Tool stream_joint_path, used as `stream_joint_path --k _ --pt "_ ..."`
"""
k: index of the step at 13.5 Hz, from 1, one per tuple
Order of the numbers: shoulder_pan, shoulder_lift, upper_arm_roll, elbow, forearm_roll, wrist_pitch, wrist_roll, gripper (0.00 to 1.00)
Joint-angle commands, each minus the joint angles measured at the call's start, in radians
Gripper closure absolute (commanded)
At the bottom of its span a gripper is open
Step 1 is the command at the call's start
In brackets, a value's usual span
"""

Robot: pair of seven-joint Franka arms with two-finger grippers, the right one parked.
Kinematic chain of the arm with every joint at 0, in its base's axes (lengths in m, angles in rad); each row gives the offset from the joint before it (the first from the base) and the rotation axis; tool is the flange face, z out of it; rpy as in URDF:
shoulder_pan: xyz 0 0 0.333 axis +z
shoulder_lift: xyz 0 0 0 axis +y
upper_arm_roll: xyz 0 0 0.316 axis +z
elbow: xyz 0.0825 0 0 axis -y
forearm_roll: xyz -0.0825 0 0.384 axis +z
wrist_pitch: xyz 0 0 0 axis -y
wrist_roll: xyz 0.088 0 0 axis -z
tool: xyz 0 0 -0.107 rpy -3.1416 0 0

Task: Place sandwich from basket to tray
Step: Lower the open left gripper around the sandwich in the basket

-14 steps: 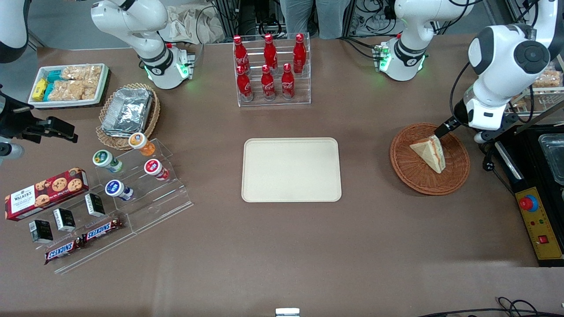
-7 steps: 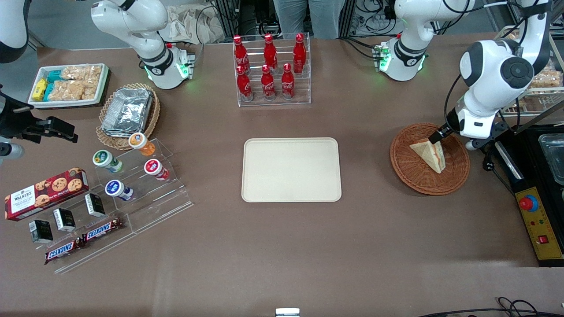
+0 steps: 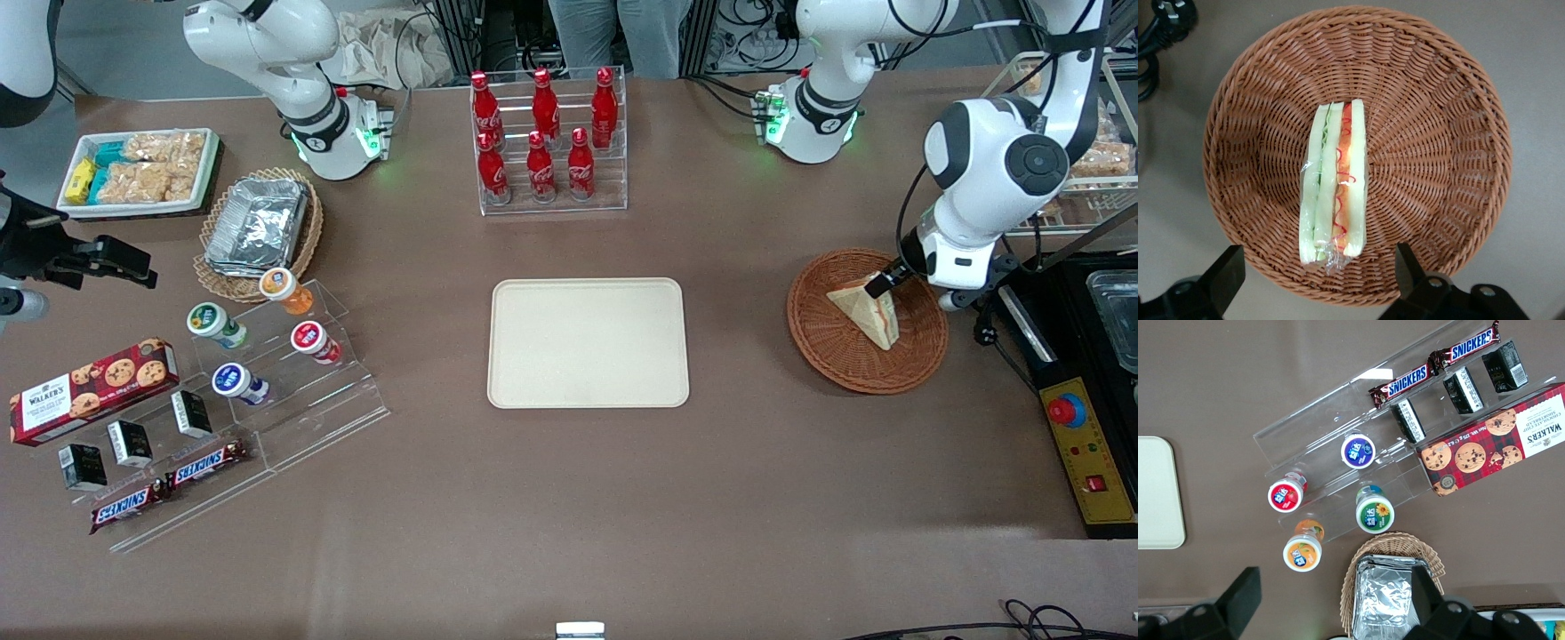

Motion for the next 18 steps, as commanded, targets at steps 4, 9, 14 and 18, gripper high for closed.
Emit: stream_joint_path --k 4,9,14,18 --pt "-0.010 0.036 0.006 -0.064 0.015 0.133 -0.021 0.00" --pt "-0.012 0.086 0.006 -0.090 0.017 0.220 -0.035 0.00" --pt "-0.012 0.128 0.006 -0.107 0.015 0.282 -0.035 0.00" --pt "-0.012 0.145 0.006 -0.105 0.017 0.291 -0.035 0.00"
